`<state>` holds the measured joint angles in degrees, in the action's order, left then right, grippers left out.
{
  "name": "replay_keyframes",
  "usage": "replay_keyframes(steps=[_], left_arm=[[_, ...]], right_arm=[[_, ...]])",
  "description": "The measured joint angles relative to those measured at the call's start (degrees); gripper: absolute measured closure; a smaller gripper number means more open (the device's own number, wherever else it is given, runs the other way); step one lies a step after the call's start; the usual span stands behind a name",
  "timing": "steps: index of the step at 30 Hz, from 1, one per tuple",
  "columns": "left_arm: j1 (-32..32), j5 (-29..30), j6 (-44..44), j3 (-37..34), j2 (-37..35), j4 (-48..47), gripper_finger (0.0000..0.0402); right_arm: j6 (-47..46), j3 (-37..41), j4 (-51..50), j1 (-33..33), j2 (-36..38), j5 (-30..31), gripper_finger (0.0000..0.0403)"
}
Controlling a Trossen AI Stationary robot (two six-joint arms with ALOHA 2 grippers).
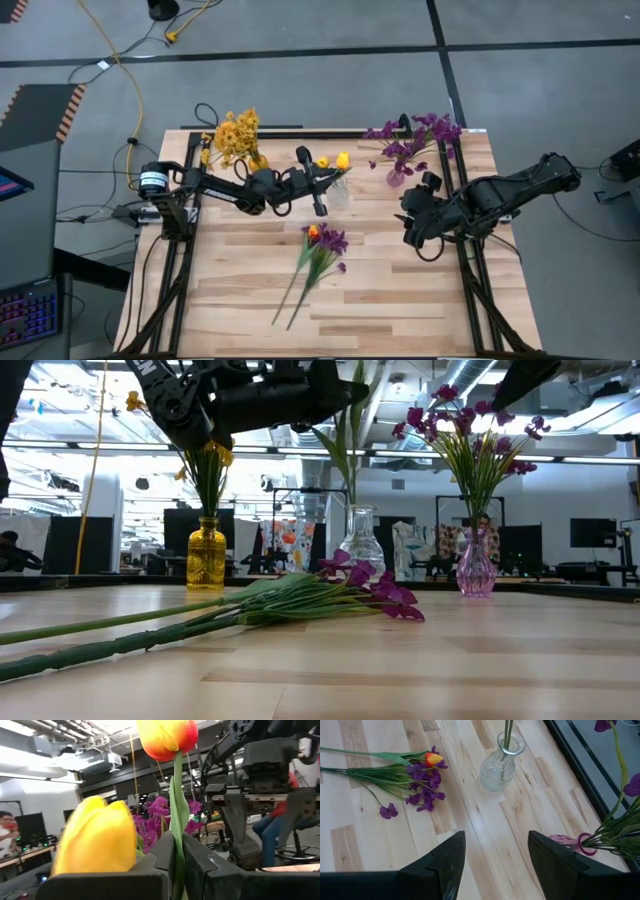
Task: Sort flowers into vase by color
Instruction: Put the yellow tulip into the transparent vase
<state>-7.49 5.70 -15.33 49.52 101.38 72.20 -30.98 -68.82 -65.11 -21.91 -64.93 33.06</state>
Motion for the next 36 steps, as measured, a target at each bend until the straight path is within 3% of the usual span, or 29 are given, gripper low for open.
replay_keyframes(steps=[6, 36], left_arm=[[0.0, 3.8, 0.1, 0.0, 0.0, -1.4, 0.0355], [0.4, 3.8, 1.7, 0.0, 0.0, -2.1, 0.0211]], right_arm=[[0.0, 0.0, 0.0, 0.0, 0.0, 0.0, 0.0159], [0.0, 0.0, 0.0, 0.0, 0.0, 0.0, 0.0159]])
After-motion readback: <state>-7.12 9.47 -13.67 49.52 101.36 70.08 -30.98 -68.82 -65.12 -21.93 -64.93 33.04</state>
